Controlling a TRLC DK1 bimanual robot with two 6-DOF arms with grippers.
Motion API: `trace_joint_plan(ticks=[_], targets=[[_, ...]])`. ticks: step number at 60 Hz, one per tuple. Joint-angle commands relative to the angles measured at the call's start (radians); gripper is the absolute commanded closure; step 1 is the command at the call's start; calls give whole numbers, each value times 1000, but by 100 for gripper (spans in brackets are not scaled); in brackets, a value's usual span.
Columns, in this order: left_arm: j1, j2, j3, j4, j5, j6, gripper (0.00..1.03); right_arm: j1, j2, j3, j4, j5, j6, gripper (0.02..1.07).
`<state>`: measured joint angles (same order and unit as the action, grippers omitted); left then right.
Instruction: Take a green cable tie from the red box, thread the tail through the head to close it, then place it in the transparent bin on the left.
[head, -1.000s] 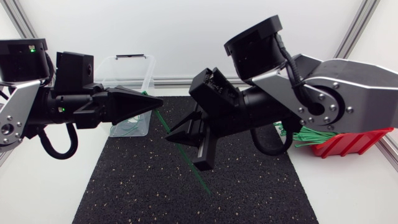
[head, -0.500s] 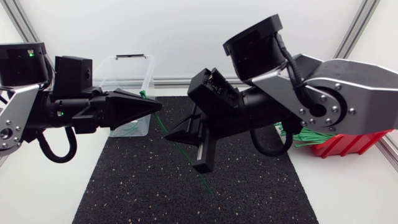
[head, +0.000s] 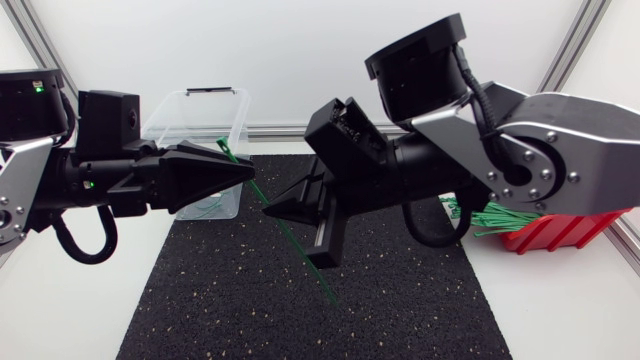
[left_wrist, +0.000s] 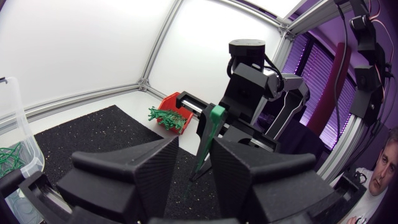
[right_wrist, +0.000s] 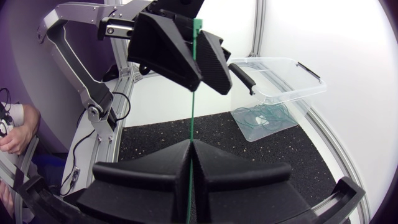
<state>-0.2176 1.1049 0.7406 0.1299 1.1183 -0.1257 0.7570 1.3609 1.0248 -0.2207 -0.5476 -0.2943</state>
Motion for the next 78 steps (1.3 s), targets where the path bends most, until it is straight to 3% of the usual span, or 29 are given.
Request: trace_joint_plan(ticks=[1, 28, 78], targets=[[9, -19, -27, 5, 5, 12, 66, -19, -8, -28, 18, -3, 29, 101], [32, -23, -23, 56, 6, -63, 66, -62, 6, -38, 37, -78, 69, 101], [-2, -83, -64, 112, 5, -111, 69, -58, 27, 0, 15, -190, 204, 101]])
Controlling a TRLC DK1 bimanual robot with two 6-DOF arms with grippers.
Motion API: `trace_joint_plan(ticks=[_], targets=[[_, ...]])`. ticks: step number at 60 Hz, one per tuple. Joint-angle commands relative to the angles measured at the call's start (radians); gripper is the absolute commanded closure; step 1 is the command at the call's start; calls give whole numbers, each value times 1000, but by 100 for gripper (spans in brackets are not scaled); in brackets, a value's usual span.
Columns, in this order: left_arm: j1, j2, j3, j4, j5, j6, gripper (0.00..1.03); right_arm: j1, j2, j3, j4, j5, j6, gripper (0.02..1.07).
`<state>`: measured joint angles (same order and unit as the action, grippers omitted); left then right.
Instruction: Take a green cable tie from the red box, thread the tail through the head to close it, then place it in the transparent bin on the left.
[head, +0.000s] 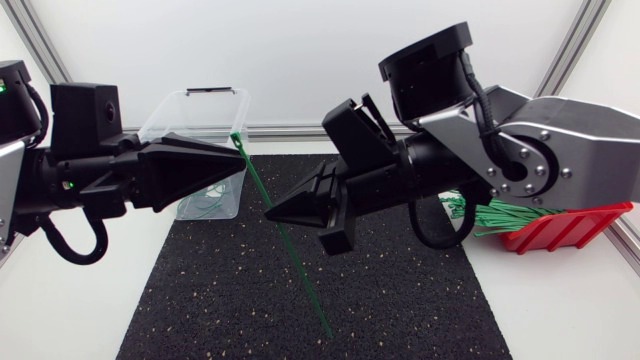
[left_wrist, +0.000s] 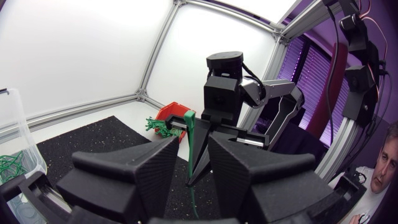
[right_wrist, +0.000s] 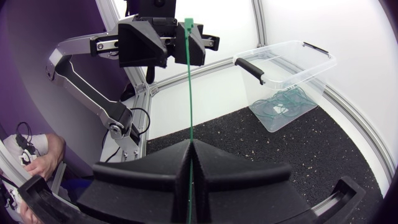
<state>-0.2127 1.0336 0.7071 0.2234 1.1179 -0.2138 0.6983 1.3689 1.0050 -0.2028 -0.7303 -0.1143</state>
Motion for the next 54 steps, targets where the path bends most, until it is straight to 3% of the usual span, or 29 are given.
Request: trace_joint_plan(ticks=[1, 33, 54], targets=[[-7, -10, -31, 21, 5, -22, 69, 1, 19, 20, -3, -8, 24, 101], [-8, 22, -47, 119, -6, -62, 79, 1, 27, 21, 5, -50, 45, 101], [-11, 25, -52, 128, -7, -65, 79, -33, 27, 14, 42, -112, 94, 101]])
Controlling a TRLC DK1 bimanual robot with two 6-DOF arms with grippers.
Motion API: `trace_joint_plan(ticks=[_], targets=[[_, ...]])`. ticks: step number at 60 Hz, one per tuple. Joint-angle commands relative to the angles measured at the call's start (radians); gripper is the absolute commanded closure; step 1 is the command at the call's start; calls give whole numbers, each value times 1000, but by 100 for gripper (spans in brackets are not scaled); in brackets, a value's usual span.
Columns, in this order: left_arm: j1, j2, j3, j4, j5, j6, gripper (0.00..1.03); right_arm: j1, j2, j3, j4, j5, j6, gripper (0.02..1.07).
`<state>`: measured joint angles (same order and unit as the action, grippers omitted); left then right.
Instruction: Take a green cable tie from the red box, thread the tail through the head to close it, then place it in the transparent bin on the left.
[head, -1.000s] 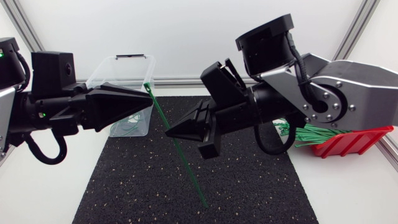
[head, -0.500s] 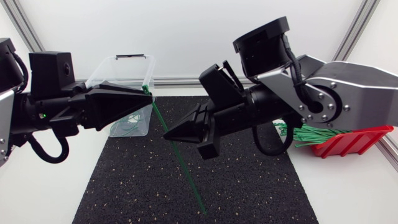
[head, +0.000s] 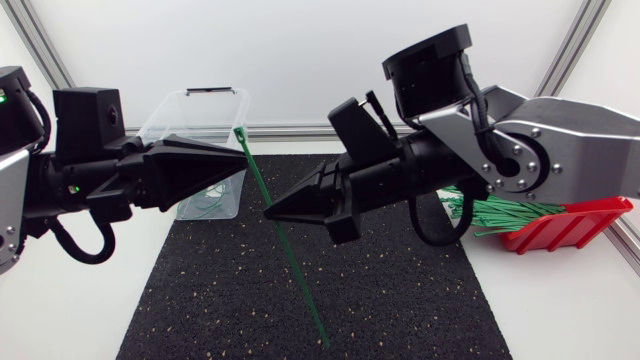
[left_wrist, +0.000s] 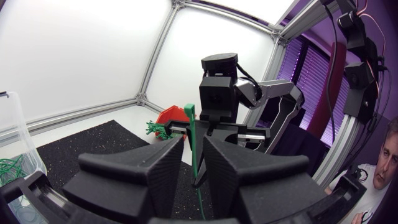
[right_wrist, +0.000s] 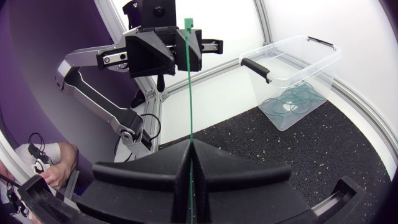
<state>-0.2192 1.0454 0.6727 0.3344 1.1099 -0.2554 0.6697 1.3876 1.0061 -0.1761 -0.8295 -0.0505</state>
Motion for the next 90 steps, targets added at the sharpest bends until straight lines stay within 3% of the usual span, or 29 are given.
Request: trace_joint_plan(ticks=[1, 47, 90], targets=[[-6, 16, -16, 18, 1, -25, 79, -5, 10, 11, 18, -17, 37, 101], [0, 79, 10, 120, -2, -90, 79, -42, 56, -14, 127, -129, 141, 101], [6, 56, 44, 153, -2, -173, 80, -38, 62, -26, 142, -137, 146, 101]])
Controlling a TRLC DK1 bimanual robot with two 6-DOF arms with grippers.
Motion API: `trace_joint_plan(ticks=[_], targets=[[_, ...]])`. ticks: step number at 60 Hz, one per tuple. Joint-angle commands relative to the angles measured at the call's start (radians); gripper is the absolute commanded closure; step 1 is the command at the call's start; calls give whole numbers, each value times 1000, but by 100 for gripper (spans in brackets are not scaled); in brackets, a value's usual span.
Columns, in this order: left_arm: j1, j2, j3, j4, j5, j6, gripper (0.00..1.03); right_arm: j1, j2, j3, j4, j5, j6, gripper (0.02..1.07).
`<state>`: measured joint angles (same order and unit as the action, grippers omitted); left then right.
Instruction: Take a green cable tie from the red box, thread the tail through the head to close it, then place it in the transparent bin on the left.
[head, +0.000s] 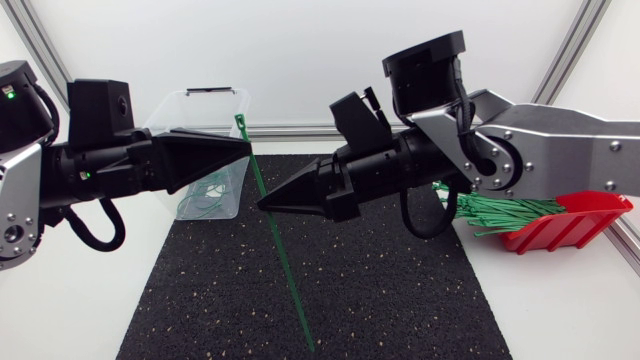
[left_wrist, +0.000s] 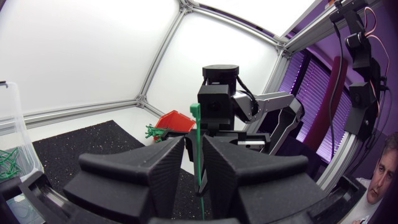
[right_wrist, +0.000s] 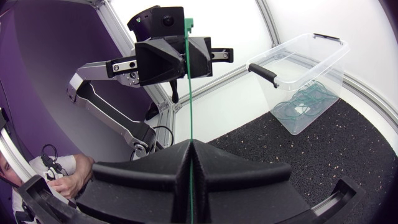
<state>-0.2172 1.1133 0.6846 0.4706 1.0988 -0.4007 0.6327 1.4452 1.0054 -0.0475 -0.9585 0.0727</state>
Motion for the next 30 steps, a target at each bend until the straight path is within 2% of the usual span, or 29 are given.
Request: trace_joint_plan(ticks=[1, 19, 30], targets=[[4, -12, 32, 17, 9, -29, 80, -1, 4, -25, 14, -8, 22, 101], [7, -3, 36, 23, 9, -33, 84, 5, 3, -28, 17, -8, 22, 101], [4, 6, 36, 25, 9, -32, 93, 2, -2, -30, 20, -6, 22, 101]])
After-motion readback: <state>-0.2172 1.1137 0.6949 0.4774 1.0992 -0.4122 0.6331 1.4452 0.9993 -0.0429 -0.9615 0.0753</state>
